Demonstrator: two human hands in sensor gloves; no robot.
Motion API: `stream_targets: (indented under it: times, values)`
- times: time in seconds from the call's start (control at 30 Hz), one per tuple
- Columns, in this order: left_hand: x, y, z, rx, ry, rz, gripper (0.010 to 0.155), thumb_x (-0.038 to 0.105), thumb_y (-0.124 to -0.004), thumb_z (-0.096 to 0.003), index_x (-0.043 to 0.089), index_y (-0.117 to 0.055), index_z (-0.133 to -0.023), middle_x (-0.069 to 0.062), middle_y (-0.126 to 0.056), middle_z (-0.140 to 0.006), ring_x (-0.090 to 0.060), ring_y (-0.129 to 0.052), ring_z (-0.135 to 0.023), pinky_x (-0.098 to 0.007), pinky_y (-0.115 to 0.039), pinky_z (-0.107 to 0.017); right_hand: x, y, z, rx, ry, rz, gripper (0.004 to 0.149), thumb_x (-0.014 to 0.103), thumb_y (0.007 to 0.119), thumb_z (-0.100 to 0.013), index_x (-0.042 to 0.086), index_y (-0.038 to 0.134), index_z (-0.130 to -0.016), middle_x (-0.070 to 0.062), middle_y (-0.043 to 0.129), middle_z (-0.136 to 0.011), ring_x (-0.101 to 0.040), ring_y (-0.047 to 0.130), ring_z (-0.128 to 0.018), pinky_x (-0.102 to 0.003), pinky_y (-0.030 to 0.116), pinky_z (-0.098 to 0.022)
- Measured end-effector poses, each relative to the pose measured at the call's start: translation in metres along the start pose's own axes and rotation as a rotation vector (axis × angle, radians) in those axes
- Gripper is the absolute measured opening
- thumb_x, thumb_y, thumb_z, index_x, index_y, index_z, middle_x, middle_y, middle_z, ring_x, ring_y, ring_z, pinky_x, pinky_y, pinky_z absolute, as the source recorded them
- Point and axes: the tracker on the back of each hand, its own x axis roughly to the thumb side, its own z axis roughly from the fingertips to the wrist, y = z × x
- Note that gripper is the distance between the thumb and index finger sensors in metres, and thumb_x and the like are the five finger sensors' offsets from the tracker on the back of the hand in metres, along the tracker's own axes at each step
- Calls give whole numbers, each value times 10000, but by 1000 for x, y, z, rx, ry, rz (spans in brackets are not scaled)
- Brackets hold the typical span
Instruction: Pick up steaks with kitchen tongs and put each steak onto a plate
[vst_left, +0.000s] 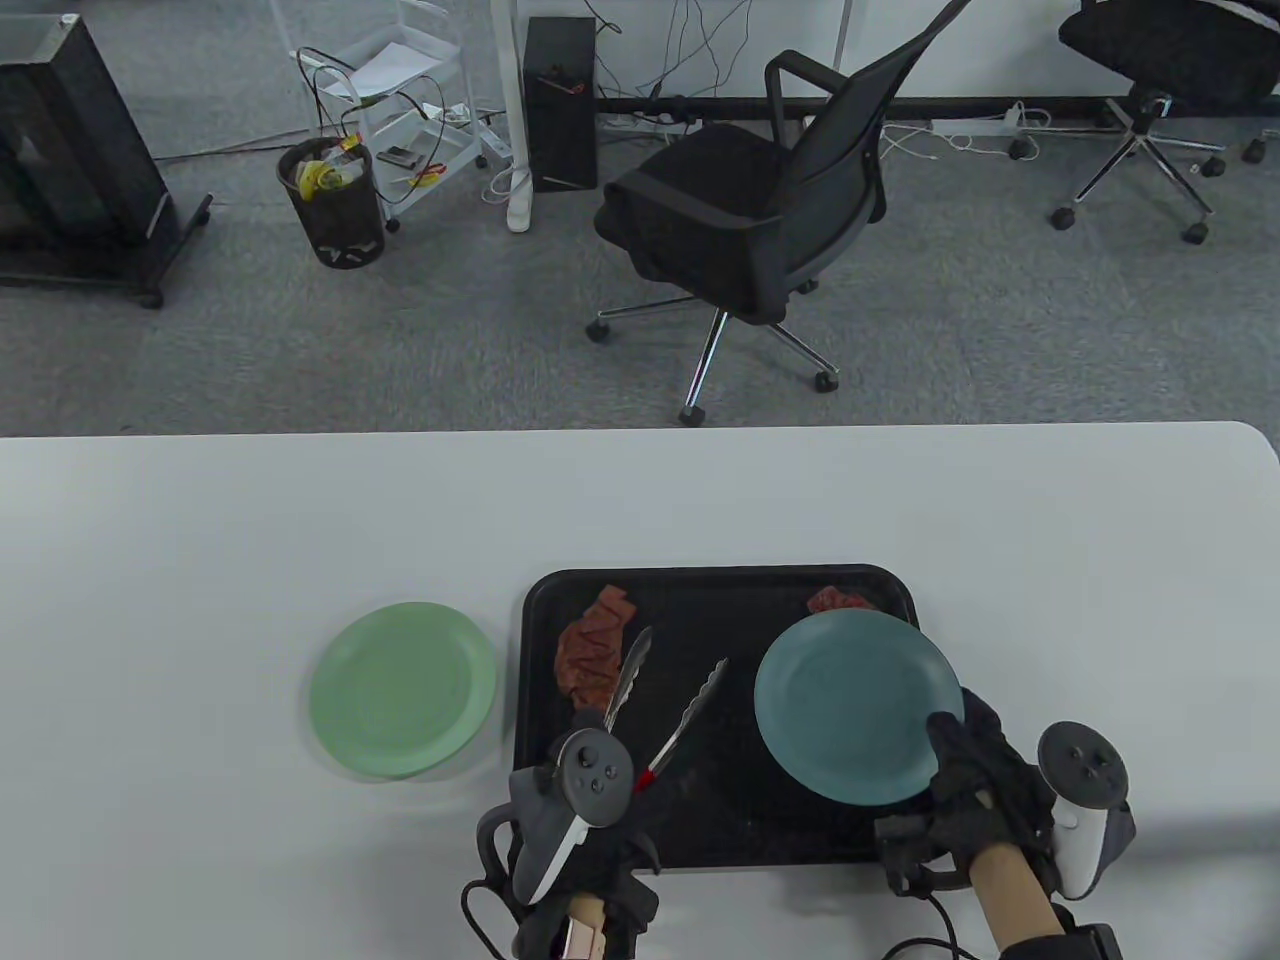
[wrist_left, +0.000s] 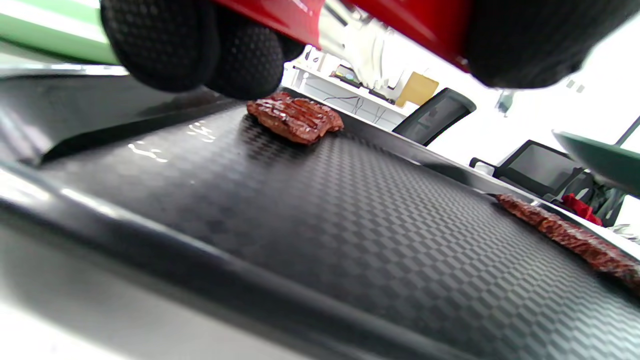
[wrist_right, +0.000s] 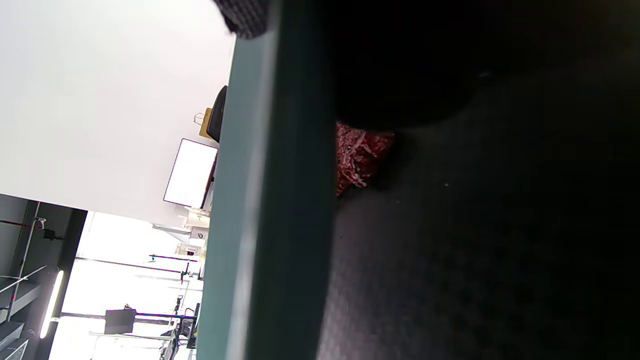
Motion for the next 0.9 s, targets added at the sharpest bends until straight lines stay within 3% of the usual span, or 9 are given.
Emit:
stream_targets:
  times: [0.37,0.73,0.83,0.87,0.9]
  values:
    - [-10,12,-28,47,216,-124,979,585,-844,-338,65,-455,-1071,-250,-625,-963,-432,-832,-671,-466,-792,-472,1,-6,-2,1,-3,-14,505,218,641,-499,63,510,-961,-176,860,-656,-300,924,-294,-338,862,-118]
    - [-12,4,-63,-81,339,-220,1016,606,-831,-334,76,-395,-1082,-242,-574,-992,-423,-801,-683,-450,-779,-482,1,-8,-7,4,-7,-8,505,220,647,-498,63,519,-961,-183,861,-652,-306,921,-290,-342,858,-117]
    - [-9,4,-64,-101,322,-207,994,614,-845,-314,91,-468,-1070,-219,-671,-943,-368,-876,-585,-398,-831,-381,1,-8,-7,3,-10,-5,506,223,651,-498,63,524,-960,-184,861,-651,-307,920,-289,-343,857,-115]
    - [-10,7,-60,-15,300,-188,990,640,-866,-281,101,-560,-1053,-199,-752,-896,-329,-928,-512,-364,-861,-315,1,-8,-7,5,-16,3,505,223,652,-498,63,525,-960,-186,862,-650,-308,919,-287,-343,856,-115]
    - [-11,6,-59,-9,289,-178,970,636,-892,-279,99,-642,-1047,-208,-812,-865,-329,-956,-472,-364,-874,-284,1,-8,-7,5,-19,6,505,224,652,-497,64,527,-959,-184,863,-649,-308,919,-287,-343,856,-114]
